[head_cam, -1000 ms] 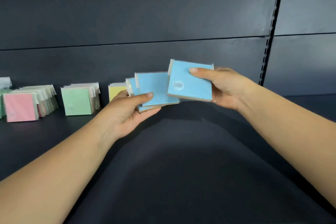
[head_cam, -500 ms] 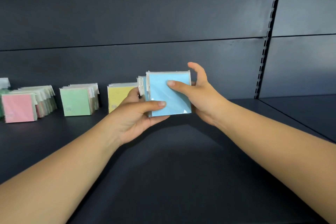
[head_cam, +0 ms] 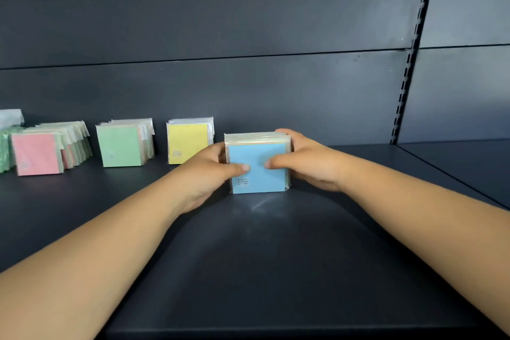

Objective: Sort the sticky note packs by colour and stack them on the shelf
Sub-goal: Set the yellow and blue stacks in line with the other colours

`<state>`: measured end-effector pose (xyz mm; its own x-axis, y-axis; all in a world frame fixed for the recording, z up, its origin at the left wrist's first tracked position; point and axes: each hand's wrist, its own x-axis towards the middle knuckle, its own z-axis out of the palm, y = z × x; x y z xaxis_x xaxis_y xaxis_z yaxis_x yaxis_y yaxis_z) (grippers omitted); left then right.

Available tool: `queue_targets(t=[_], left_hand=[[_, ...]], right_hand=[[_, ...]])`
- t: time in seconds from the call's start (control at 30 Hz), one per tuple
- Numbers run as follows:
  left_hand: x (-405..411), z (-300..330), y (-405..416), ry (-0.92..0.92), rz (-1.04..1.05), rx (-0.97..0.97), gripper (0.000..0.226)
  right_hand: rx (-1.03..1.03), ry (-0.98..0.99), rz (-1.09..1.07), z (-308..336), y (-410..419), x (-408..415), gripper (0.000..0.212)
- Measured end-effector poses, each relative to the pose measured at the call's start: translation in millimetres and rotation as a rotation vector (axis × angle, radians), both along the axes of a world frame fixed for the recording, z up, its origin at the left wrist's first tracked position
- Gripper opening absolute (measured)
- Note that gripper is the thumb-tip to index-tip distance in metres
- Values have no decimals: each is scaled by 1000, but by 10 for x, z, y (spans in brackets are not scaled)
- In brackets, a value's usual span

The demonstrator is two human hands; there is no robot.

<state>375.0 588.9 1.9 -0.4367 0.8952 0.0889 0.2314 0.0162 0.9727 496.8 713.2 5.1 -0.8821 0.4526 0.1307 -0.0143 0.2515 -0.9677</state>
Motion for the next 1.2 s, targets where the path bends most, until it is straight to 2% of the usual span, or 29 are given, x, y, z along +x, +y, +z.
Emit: queue_targets(t=[0.1,0.17,0.27,0.37,0.6,0.93,1.07,1.2], left_hand=[[-2,-73,8,112,-53,-87,30],[-10,-113,33,198,-16,-121,25],[-23,-111,88,289,106,-69,22],[-27,-110,155,333,162,-45,31],[23,-121,344,517,232,-176,35],[-328,-90,843,353,329,-170,31],[-376,-120,933,354,345,-162,33],[-433,-169,929,260,329,-107,29]], right_hand=[[-39,-22,65,-31,18,63,26],[77,-16,-13,-82,25,52,20],[229,78,-146,-77,29,2,19],[209,121,-171,-73,63,-27,24],[105,10,-200,-158,169,-142,24],[-29,-7,-502,-166,563,-715,8],[-86,-15,-493,-153,622,-758,7],[-129,-7,-435,-179,608,-706,8]])
